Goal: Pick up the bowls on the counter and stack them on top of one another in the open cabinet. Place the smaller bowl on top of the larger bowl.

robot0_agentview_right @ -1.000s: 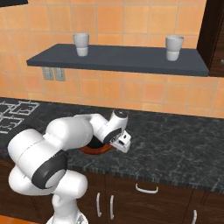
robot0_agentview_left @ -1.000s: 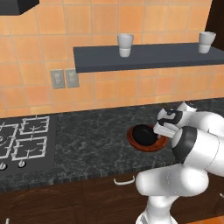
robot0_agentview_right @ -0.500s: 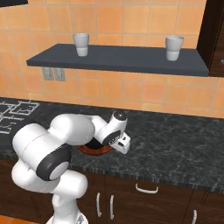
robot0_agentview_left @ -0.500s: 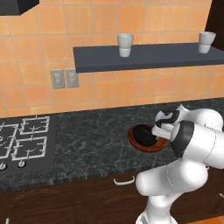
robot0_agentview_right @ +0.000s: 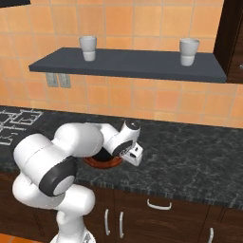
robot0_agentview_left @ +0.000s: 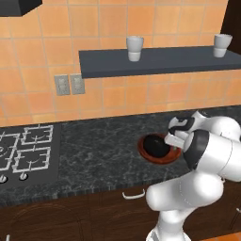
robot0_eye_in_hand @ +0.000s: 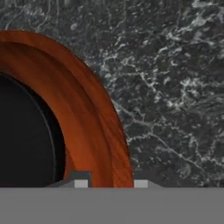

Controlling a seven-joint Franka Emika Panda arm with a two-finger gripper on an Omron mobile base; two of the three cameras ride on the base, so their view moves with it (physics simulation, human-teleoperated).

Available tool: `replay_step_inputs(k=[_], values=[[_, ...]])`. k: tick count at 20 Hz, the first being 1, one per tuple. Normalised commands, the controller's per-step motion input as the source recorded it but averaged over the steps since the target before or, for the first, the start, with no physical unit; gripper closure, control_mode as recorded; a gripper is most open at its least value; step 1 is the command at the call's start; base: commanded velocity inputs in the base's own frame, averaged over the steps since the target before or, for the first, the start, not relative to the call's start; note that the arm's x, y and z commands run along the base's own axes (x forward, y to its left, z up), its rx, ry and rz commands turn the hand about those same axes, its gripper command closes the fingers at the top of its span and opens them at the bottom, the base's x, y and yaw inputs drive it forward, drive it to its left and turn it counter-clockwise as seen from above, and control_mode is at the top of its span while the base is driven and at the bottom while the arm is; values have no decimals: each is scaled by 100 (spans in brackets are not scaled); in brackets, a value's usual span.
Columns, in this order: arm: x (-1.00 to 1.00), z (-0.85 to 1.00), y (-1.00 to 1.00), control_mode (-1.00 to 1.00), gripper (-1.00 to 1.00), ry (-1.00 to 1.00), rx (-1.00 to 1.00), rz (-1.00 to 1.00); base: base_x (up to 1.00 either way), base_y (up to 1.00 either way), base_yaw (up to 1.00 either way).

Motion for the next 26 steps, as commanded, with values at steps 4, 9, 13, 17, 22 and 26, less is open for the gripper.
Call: replay_step_inputs(k=[4, 9, 13, 17, 22, 26], values=[[-46, 57, -7, -100, 100, -15, 1, -11, 0, 0, 0], [-79, 100, -50, -100, 100, -20, 18, -31, 0, 0, 0], [-78, 100, -36, -100, 100, -24, 33, -42, 0, 0, 0], [-72, 100, -18, -100, 100, -23, 39, -45, 0, 0, 0], [-55, 100, -7, -100, 100, -21, 31, -42, 0, 0, 0], [-7, 100, 0, -100, 100, -19, 17, -36, 0, 0, 0]])
